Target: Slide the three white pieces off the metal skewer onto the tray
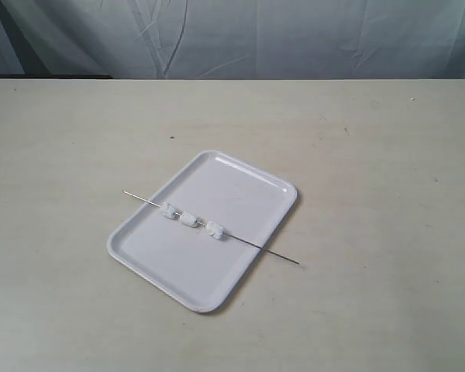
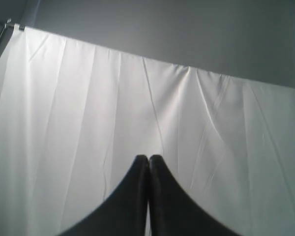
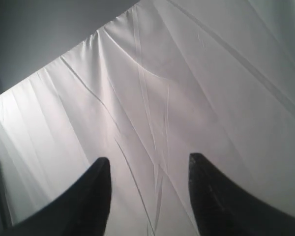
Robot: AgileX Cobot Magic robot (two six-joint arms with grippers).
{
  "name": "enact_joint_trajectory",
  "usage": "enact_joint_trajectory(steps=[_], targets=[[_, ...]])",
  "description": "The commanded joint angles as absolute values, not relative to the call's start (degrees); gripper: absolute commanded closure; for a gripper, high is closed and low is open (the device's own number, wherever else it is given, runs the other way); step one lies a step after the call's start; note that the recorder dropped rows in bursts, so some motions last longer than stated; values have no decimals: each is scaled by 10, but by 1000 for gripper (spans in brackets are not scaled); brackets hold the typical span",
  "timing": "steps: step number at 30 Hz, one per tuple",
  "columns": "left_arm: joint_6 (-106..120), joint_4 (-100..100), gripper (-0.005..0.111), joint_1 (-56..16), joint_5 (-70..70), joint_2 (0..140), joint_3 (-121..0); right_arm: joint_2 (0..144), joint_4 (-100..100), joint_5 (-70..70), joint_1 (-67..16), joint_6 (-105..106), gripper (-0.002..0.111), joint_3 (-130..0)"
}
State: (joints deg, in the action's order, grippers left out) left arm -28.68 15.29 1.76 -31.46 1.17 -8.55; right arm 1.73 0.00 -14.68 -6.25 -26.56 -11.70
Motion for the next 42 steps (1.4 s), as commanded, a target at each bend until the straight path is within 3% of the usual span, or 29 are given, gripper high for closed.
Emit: enact_joint_trajectory(steps=[1, 10, 15, 20, 25, 30, 42], targets=[[-294, 161, 107, 15, -309, 83, -176, 76, -29, -50, -68, -266, 61, -244], [-423, 246, 107, 15, -195, 339, -356, 337, -109, 172, -146, -196, 61, -509], [-805, 639, 107, 15, -222, 473, -408, 514, -40, 361, -218, 0, 61, -642], [-1042, 999, 107, 15, -415, 605, -430, 676, 28, 484, -285, 143, 61, -721], [-1041, 999, 107, 15, -508, 699, -420, 803, 66, 555, -304, 258, 61, -741], [-1026, 999, 107, 15, -485, 762, -409, 906, 80, 597, -304, 311, 61, -741], [-1026, 999, 107, 15, -460, 898, -360, 1083, 65, 554, -304, 379, 61, -741]])
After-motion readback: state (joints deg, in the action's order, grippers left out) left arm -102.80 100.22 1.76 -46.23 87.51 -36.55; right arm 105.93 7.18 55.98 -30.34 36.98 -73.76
